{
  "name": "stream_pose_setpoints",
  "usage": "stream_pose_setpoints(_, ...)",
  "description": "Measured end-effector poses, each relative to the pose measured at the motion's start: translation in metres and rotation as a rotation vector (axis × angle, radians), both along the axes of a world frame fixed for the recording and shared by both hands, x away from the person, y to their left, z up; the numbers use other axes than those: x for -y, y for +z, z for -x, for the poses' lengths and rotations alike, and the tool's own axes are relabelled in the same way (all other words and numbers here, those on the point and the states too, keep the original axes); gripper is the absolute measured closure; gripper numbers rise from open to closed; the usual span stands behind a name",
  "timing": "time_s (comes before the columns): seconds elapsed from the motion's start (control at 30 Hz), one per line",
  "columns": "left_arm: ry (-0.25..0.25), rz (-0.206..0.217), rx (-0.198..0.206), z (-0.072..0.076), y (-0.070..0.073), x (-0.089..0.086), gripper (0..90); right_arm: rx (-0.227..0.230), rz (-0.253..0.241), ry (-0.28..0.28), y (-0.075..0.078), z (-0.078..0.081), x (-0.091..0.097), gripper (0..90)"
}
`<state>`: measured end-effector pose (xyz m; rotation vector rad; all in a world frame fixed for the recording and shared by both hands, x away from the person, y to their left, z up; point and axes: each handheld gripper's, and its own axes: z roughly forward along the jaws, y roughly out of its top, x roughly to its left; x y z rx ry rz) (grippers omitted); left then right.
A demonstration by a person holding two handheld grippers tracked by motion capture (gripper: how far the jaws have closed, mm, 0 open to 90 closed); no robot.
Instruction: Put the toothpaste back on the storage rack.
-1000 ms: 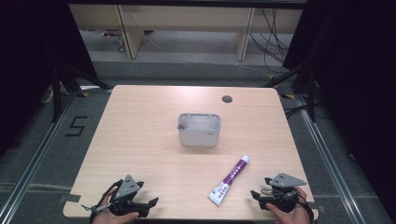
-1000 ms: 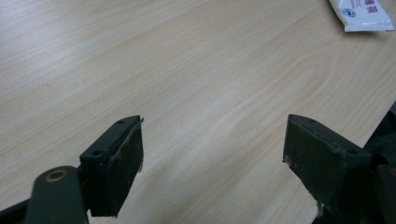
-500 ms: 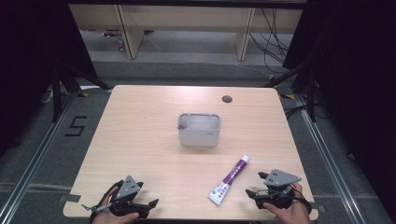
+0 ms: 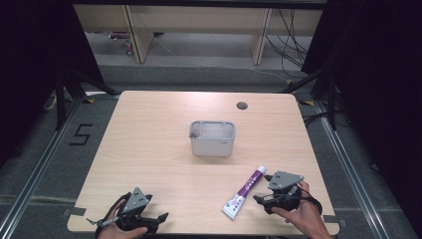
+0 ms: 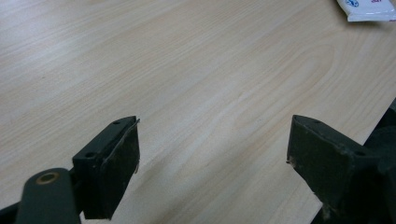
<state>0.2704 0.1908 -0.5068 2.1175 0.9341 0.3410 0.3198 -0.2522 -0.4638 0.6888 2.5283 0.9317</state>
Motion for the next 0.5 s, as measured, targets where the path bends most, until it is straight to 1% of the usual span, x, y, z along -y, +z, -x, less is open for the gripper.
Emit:
stream_pose_setpoints(0.03, 0.0, 0.0, 0.0, 0.0, 0.0, 0.0, 16.6, 0.0, 0.006, 0.006, 0.001, -0.002, -0.002, 25.2)
stream_pose_setpoints(0.1, 0.007, 0.022, 0.001, 0.001, 0.0, 0.001, 16.6, -0.002, 0.011, 0.014, 0.002, -0.004, -0.004, 27.5)
stream_pose_setpoints(0.13, 0.017, 0.04, 0.001, 0.001, -0.001, 0.003, 16.6, -0.013, 0.007, 0.01, 0.003, -0.005, -0.005, 32.3)
stream_pose_setpoints(0.17, 0.008, 0.013, 0.002, 0.001, 0.0, 0.001, 16.6, -0.007, 0.001, 0.019, 0.003, -0.007, -0.006, 37.5)
stream_pose_setpoints(0.2, 0.007, 0.015, -0.001, 0.0, -0.001, 0.001, 16.6, -0.025, 0.0, 0.022, 0.004, -0.007, -0.006, 41.0)
stream_pose_setpoints(0.23, 0.011, 0.038, -0.002, 0.001, -0.001, 0.003, 16.6, -0.031, -0.001, 0.007, 0.004, -0.008, -0.007, 46.0)
stream_pose_setpoints(0.27, 0.007, 0.014, 0.001, 0.001, 0.0, 0.001, 16.6, -0.028, -0.011, 0.014, 0.003, -0.01, -0.008, 52.9)
stream_pose_setpoints(0.3, 0.009, 0.014, 0.002, 0.001, 0.0, 0.002, 16.6, -0.036, -0.015, 0.002, 0.003, -0.01, -0.008, 56.8)
stream_pose_setpoints(0.33, 0.005, 0.01, 0.001, 0.0, 0.0, 0.001, 16.6, -0.041, -0.007, 0.004, 0.004, -0.012, -0.007, 61.3)
stream_pose_setpoints(0.37, 0.01, 0.038, -0.002, 0.001, -0.001, 0.003, 16.6, -0.034, -0.015, -0.004, 0.002, -0.013, -0.008, 66.8)
stream_pose_setpoints(0.4, 0.014, 0.037, -0.001, 0.001, -0.001, 0.003, 16.6, -0.033, -0.015, -0.001, 0.001, -0.015, -0.008, 71.3)
stream_pose_setpoints(0.43, 0.014, 0.046, 0.002, 0.001, -0.001, 0.003, 16.6, -0.044, -0.012, -0.007, 0.002, -0.016, -0.007, 75.7)
stream_pose_setpoints(0.47, 0.016, 0.047, 0.004, 0.001, -0.001, 0.003, 16.6, -0.023, -0.023, 0.0, 0.001, -0.019, -0.007, 78.8)
stream_pose_setpoints(0.5, 0.018, 0.041, 0.0, 0.001, -0.001, 0.003, 16.6, -0.03, -0.017, -0.003, 0.002, -0.02, -0.007, 82.6)
